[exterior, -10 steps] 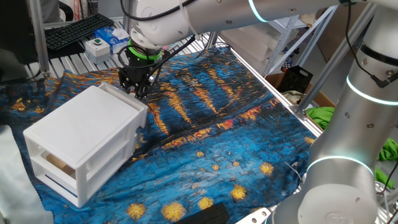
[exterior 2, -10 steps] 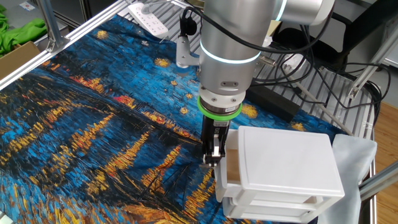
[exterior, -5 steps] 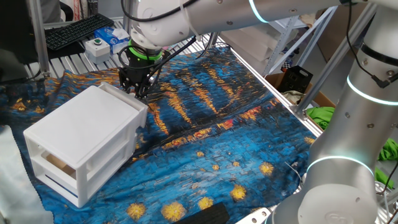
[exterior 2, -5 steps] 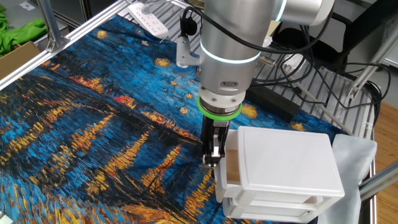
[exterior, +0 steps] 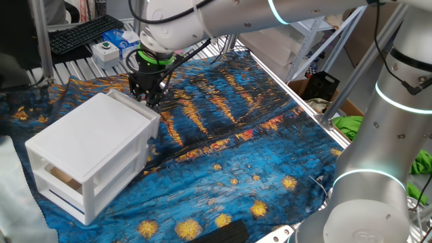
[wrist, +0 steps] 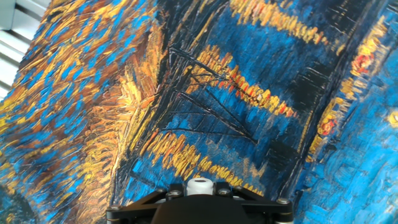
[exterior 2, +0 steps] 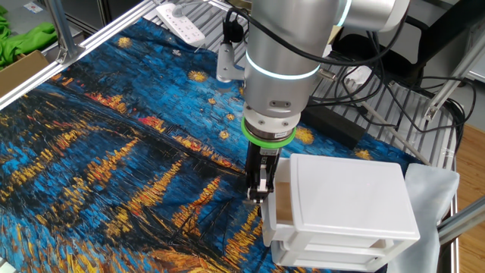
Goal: Put things in the drawer
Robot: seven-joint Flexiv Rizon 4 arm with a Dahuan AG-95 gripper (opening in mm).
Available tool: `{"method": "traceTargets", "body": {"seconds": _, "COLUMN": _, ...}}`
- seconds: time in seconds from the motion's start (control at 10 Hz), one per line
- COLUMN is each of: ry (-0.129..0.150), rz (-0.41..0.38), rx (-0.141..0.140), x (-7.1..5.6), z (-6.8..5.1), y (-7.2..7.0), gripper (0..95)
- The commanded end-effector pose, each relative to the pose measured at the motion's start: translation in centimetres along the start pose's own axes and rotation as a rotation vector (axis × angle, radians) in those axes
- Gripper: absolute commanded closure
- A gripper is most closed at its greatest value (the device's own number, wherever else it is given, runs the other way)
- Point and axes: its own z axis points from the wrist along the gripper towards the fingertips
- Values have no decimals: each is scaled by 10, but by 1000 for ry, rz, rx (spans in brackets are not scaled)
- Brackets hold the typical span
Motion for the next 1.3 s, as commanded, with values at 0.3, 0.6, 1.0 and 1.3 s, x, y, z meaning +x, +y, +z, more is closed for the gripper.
{"method": "traceTargets", "body": {"seconds": 0.3, "ry": -17, "rz": -21, "rx": 17, "x": 0, "z": 1, "y": 0, "gripper": 950}}
{"method": "traceTargets", "body": {"seconds": 0.6, "ry": -20, "rz": -30, "rx": 39, "x": 0, "z": 1, "y": 0, "gripper": 950}}
{"method": "traceTargets", "body": {"seconds": 1.0, "ry": -23, "rz": -54, "rx": 40, "x": 0, "z": 1, "y": 0, "gripper": 950}}
{"method": "traceTargets", "body": {"seconds": 1.3, "ry": -22, "rz": -43, "rx": 37, "x": 0, "z": 0, "y": 0, "gripper": 950}}
